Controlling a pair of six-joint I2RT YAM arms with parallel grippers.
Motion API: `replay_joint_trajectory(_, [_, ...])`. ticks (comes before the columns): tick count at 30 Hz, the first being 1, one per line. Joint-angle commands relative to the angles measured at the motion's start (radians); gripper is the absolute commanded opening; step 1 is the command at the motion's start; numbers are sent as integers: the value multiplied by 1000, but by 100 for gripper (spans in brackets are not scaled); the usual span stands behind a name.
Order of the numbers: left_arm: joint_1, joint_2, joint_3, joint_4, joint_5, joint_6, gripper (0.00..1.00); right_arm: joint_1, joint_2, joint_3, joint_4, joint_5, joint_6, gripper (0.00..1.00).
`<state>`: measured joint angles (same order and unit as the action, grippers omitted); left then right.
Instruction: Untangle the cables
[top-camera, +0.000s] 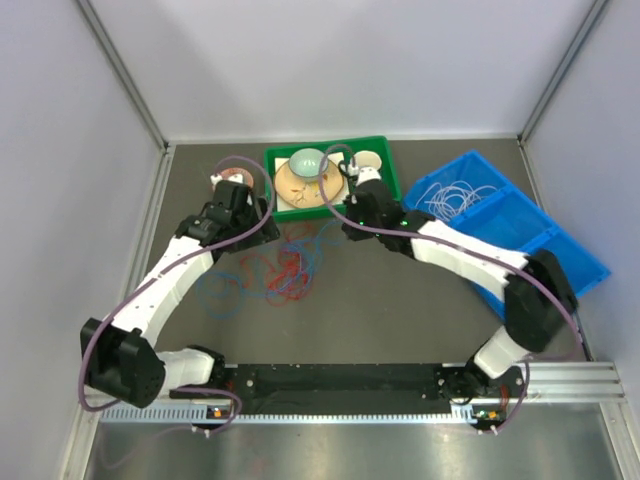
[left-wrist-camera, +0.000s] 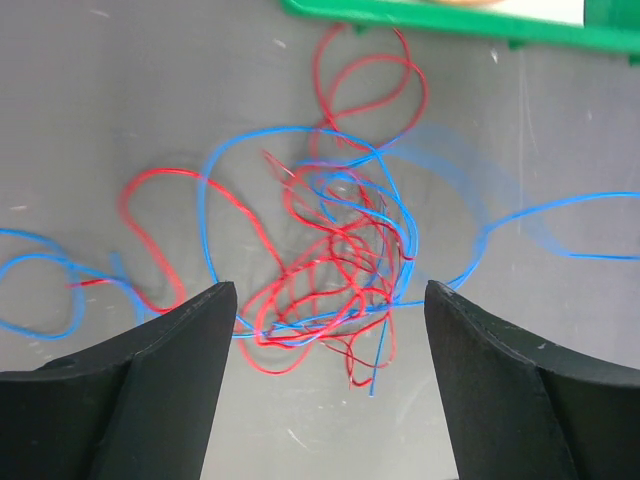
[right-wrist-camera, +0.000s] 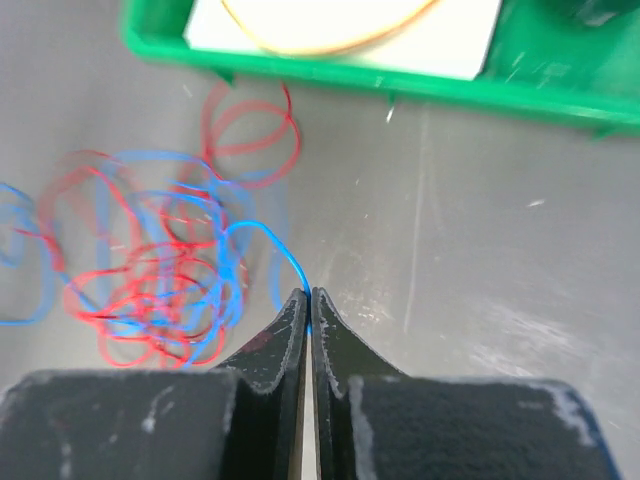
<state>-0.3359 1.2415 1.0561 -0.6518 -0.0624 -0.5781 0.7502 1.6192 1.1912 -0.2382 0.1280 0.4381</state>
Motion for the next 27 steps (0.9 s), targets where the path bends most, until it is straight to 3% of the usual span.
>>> replay_joint_trajectory(1, [-78,45,1,79,55,-28,81,-26,-169,-88,45,71,11,0])
replay_joint_trajectory(10, [-230,237,24,196,84,-107,81,-75,-412,-203,2,97,37,0])
replay_joint_trajectory(15, [-250,328,47,213,76,-118,73,-106,-534,-237,-59,148,30,0])
replay_joint_trajectory(18, [-250,346,50,215,69,-115,54,-156,-635,-252,-95,166,16,0])
replay_joint_trajectory(19, [-249,351,53,213,40,-111,39,-169,-657,-254,-122,177,10,0])
replay_joint_trajectory(22, [-249,351,67,207,38,-103,17,-227,-734,-245,-179,203,-16,0])
replay_joint_trajectory(23, [-250,349,71,205,38,-98,3,-242,-748,-242,-193,208,-21,0])
replay_joint_trajectory(27, [-250,335,85,204,39,-82,0,-325,-801,-228,-239,214,-32,0])
